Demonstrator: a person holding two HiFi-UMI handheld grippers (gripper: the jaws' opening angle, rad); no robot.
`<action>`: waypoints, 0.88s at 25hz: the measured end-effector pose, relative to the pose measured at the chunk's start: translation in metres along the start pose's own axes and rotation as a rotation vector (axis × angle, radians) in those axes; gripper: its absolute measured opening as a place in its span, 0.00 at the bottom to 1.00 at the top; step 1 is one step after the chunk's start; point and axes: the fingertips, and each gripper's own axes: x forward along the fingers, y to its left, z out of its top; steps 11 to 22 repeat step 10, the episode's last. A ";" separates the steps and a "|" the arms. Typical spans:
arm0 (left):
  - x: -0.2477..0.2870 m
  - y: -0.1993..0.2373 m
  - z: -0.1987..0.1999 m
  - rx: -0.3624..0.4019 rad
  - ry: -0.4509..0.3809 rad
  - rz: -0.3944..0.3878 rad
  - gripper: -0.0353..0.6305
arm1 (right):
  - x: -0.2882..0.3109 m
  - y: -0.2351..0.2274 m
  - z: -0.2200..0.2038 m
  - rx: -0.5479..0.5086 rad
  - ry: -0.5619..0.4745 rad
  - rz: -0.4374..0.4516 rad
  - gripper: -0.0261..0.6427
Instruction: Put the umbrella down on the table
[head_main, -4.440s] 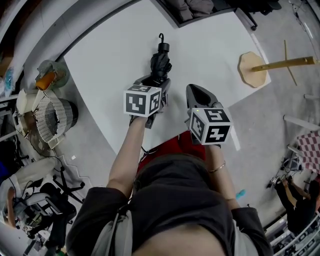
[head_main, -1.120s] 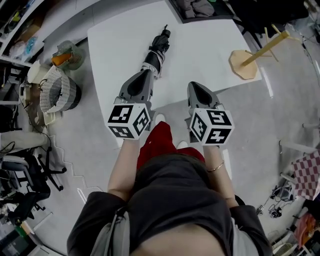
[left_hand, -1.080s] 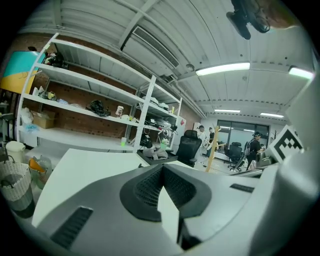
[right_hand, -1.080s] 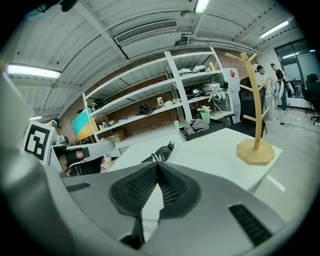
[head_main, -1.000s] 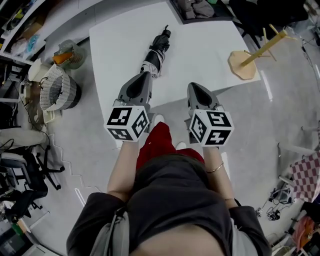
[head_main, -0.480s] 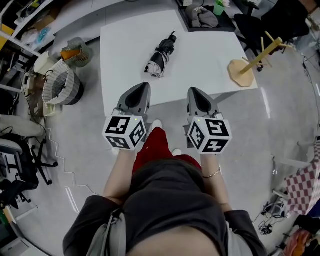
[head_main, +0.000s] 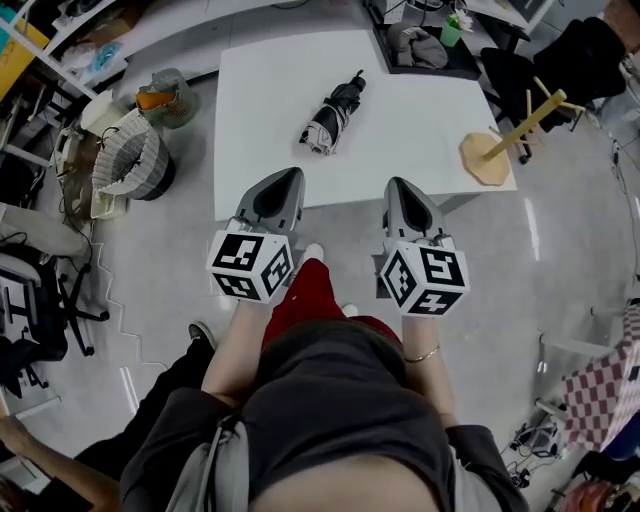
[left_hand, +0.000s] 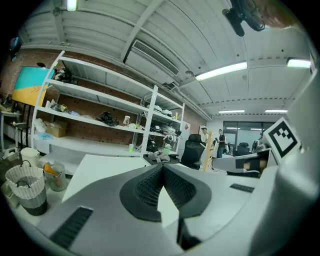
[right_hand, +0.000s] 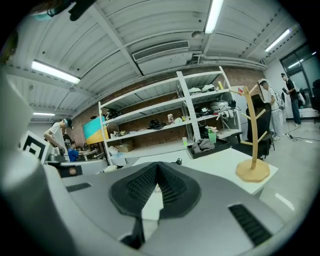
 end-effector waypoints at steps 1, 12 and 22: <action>-0.002 -0.001 0.000 0.002 -0.003 0.004 0.07 | -0.002 -0.001 0.001 0.001 -0.006 0.001 0.07; -0.018 -0.001 0.009 0.012 -0.019 0.033 0.07 | -0.020 0.003 0.016 0.001 -0.049 0.008 0.07; -0.018 -0.001 0.009 0.012 -0.019 0.033 0.07 | -0.020 0.003 0.016 0.001 -0.049 0.008 0.07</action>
